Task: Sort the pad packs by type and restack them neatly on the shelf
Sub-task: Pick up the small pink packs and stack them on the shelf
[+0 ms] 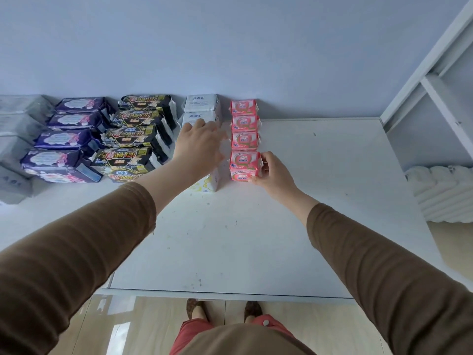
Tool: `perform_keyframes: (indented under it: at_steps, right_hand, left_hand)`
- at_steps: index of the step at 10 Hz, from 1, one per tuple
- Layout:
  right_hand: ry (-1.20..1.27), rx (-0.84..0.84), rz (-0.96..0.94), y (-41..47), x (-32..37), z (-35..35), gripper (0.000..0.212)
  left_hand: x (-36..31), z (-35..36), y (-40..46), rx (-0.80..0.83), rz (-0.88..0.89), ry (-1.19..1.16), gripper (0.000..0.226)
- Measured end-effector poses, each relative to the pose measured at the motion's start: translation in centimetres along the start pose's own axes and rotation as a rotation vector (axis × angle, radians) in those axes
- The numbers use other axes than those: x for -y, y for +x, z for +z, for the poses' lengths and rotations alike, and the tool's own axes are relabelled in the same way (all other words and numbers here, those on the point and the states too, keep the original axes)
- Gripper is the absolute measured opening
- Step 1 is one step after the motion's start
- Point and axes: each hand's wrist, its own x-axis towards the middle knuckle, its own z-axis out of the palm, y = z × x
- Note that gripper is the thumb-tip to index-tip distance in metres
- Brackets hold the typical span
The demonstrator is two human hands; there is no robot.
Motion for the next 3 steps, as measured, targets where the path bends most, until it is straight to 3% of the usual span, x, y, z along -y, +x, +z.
perform_keyframes:
  at_steps: [2, 3]
  right_hand:
    - [-0.019, -0.033, 0.032, -0.2, 0.9, 0.6, 0.053]
    - [-0.005, -0.044, 0.052, -1.1, 1.8, 0.3, 0.069]
  left_hand:
    - [0.6, -0.4, -2.3, -0.023, -0.009, -0.043, 0.039]
    - [0.9, -0.7, -3.8, -0.035, 0.001, -0.066, 0.041]
